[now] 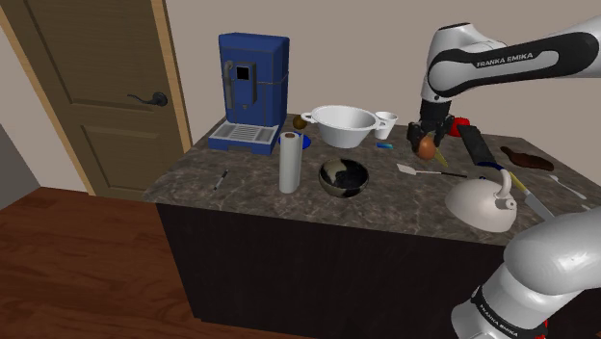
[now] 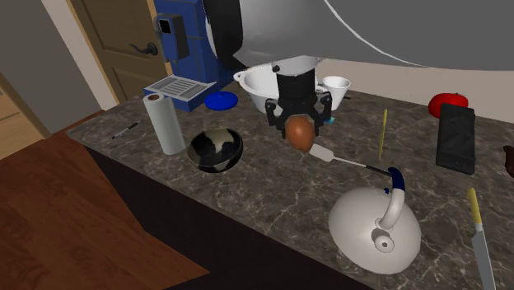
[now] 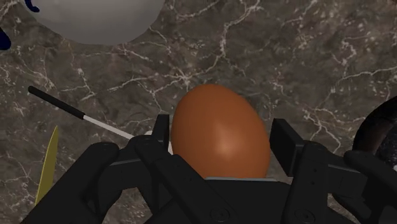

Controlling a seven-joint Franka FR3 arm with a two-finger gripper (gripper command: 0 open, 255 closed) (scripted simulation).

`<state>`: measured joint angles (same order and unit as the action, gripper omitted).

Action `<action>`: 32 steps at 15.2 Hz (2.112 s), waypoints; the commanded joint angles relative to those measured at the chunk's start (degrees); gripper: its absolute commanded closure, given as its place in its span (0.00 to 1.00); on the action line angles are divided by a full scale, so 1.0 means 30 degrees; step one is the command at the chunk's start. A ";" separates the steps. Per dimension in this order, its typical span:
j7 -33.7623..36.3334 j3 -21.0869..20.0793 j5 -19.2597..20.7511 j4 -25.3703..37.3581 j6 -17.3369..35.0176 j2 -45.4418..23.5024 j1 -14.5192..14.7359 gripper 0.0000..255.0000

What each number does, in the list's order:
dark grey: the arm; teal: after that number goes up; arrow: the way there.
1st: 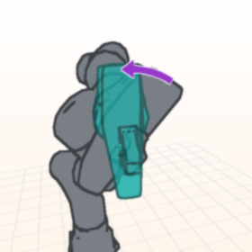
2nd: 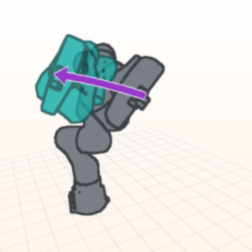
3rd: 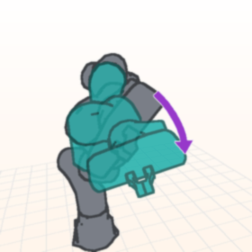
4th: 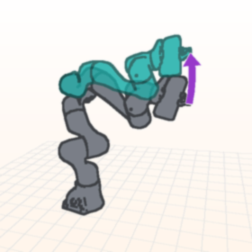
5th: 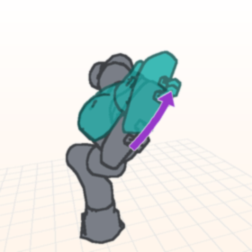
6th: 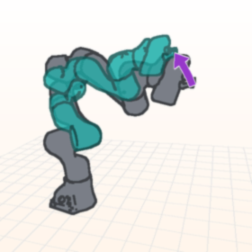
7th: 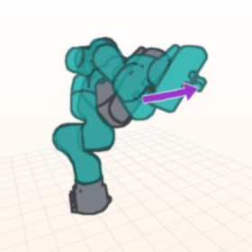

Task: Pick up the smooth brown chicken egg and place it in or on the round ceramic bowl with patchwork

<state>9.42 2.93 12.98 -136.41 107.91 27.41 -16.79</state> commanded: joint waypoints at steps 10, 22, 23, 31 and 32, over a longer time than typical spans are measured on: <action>0.4261 -0.3235 -0.1438 0.3234 -0.0942 -0.3086 0.1808 1.00; 0.8086 -0.5619 -0.1498 0.7077 -0.1259 -0.7270 0.3172 1.00; 0.8131 -0.5622 -0.1478 0.6868 -0.1011 -0.7315 0.3172 1.00; 0.8530 -0.5643 -0.1255 0.5350 0.0964 -0.7821 0.3165 1.00; 0.8585 -0.5646 -0.1218 0.5178 0.1210 -0.7903 0.3163 1.00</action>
<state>35.01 -14.00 9.19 -120.52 110.82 4.05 -7.28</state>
